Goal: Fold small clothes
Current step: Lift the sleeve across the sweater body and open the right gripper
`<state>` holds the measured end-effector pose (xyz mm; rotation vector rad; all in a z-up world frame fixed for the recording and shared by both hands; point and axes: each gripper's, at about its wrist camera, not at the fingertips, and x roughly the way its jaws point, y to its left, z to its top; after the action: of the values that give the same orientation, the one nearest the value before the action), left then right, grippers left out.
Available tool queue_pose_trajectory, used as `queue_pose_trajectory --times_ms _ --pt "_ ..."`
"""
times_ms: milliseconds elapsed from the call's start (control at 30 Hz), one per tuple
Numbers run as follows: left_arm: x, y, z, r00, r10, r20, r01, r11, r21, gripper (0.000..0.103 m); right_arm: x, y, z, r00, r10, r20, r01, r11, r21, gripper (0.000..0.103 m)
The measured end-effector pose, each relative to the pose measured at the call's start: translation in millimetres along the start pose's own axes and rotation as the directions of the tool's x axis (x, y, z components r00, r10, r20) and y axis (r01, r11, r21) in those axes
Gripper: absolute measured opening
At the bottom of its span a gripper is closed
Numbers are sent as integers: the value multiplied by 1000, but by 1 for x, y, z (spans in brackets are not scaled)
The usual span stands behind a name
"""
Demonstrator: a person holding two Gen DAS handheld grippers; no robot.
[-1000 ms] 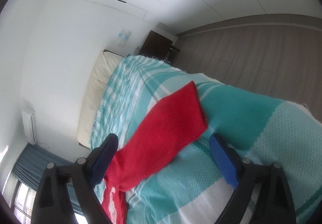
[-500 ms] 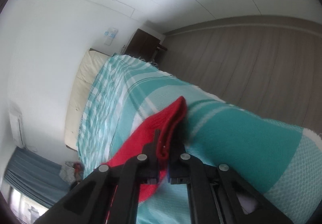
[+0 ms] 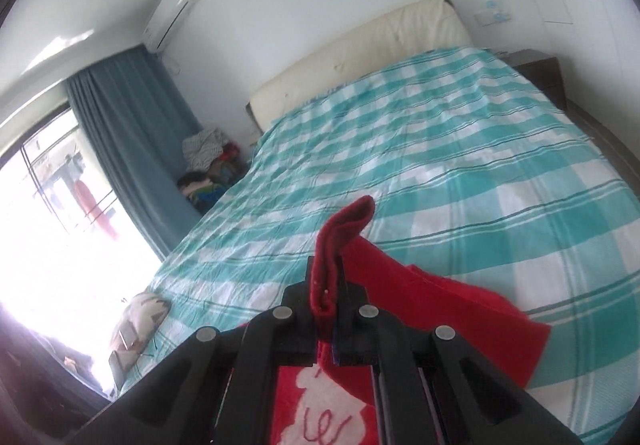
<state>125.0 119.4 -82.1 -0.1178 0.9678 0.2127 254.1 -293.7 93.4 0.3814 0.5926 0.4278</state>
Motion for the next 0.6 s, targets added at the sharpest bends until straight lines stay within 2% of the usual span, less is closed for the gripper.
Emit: queue_pose_trajectory --times_ms 133,233,267,300,333,367,433,500,600 --pt "0 0 0 1000 1 -2 -1 1000 2 103 81 25 -39 987 4 -159 -10 999 -39 4" --pt "0 -1 0 1000 1 -2 -1 1000 1 103 131 19 -71 957 45 -286 -38 999 29 13" --pt "0 -1 0 1000 1 -1 -1 1000 2 103 146 15 -82 937 79 -340 -57 996 75 30" --pt "1 -1 0 1000 2 -1 -2 1000 2 103 155 11 -92 919 122 -376 -79 989 127 53" --pt "1 -1 0 1000 1 -1 -1 1000 2 103 158 10 -101 908 162 -386 -103 980 169 59" --pt "1 -1 0 1000 1 -2 -1 1000 2 103 157 7 -108 903 195 -383 -126 972 197 60" --pt "1 -1 0 1000 2 -2 -2 1000 2 103 146 1 -116 904 221 -365 -152 966 209 60" --pt "1 -1 0 1000 2 -2 -2 1000 2 103 127 -8 -118 915 204 -348 -142 970 196 60" --pt "1 -1 0 1000 0 -2 0 1000 1 103 88 -32 -119 946 105 -305 -64 988 142 60"
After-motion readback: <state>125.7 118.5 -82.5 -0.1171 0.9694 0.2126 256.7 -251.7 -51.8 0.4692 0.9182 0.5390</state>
